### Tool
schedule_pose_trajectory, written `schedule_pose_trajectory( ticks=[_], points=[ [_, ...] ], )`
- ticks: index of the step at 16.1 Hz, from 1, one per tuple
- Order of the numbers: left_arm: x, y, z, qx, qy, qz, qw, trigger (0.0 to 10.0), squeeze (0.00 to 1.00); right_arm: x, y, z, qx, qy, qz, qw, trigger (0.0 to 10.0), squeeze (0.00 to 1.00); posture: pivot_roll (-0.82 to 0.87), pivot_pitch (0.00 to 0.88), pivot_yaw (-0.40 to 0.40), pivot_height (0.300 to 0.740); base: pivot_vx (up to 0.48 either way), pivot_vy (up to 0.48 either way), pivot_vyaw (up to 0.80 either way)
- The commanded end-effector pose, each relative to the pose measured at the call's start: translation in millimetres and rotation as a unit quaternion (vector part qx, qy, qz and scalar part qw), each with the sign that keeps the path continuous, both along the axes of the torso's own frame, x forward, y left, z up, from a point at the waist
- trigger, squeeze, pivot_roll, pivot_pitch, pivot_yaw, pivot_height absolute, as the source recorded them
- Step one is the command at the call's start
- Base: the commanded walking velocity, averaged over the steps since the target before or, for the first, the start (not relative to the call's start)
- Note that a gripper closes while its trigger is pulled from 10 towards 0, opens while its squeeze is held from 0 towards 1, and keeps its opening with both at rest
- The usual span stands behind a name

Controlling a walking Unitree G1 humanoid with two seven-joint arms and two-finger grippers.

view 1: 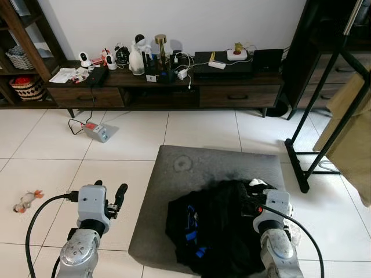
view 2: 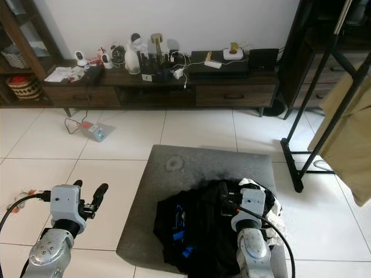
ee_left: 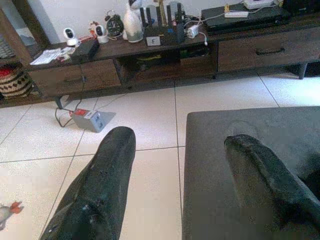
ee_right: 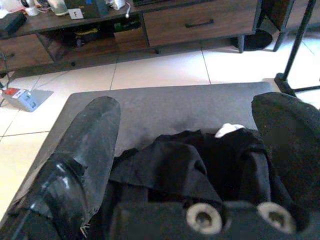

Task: Hang hanger

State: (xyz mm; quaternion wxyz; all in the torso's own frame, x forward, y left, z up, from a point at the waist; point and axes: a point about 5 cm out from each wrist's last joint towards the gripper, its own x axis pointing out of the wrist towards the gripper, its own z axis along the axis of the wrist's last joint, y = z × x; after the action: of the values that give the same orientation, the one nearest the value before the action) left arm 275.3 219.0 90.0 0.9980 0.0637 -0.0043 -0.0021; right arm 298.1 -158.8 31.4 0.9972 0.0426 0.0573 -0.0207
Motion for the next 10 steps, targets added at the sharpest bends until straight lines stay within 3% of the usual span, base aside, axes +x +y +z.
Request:
schedule_pose_trajectory(
  ticks=[1, 10],
  points=[
    [-4.4, 3.9, -3.0, 0.004, 0.014, 0.002, 1.0, 10.0, 0.0, -1.7, 4.9, -8.3, 0.006, 0.031, 0.01, 0.999, 10.0, 0.0, 0.06, 0.172, 0.044, 0.671, 0.0, 0.0, 0.0],
    [-7.5, 3.2, -2.3, 0.003, 0.022, -0.002, 1.0, 10.0, 0.0, 8.6, 13.3, -2.5, 0.009, 0.034, 0.021, 0.999, 10.0, 0.0, 0.07, 0.188, 0.051, 0.651, 0.0, 0.0, 0.0]
  ],
)
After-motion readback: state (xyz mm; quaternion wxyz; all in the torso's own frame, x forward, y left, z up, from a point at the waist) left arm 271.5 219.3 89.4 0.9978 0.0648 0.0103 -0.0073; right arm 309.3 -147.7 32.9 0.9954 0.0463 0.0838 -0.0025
